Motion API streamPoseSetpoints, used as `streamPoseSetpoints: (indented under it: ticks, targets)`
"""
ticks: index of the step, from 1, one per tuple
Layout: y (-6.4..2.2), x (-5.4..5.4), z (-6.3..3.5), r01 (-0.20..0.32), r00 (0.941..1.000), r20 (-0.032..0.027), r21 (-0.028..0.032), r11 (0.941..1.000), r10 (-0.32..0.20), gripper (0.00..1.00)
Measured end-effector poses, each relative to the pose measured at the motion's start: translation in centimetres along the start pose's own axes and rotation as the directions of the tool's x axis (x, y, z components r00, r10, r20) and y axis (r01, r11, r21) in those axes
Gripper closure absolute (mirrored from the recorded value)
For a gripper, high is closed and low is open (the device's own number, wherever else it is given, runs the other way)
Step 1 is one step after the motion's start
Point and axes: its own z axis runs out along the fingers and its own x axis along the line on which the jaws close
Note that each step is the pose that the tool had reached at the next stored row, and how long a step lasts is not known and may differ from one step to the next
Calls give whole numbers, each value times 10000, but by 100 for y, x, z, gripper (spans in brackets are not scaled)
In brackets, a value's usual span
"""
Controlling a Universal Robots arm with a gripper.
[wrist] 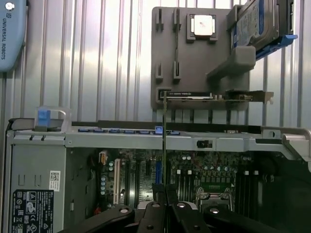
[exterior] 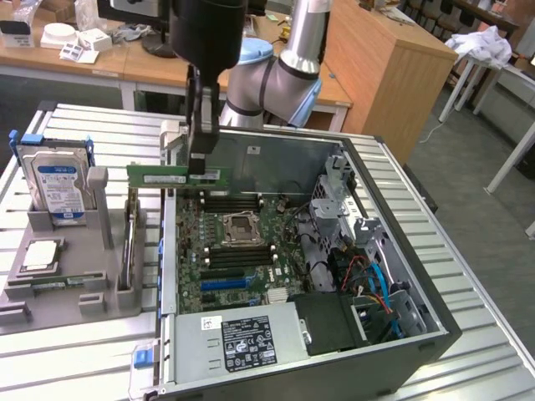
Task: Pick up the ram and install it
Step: 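Pick up the ram and move it above insertion slot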
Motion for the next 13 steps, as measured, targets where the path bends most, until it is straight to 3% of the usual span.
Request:
streamPoseSetpoints:
  ticks: [13]
  targets:
    - [-322, 9, -9, -2, 10000, 0, -1, 10000, 2, 88]
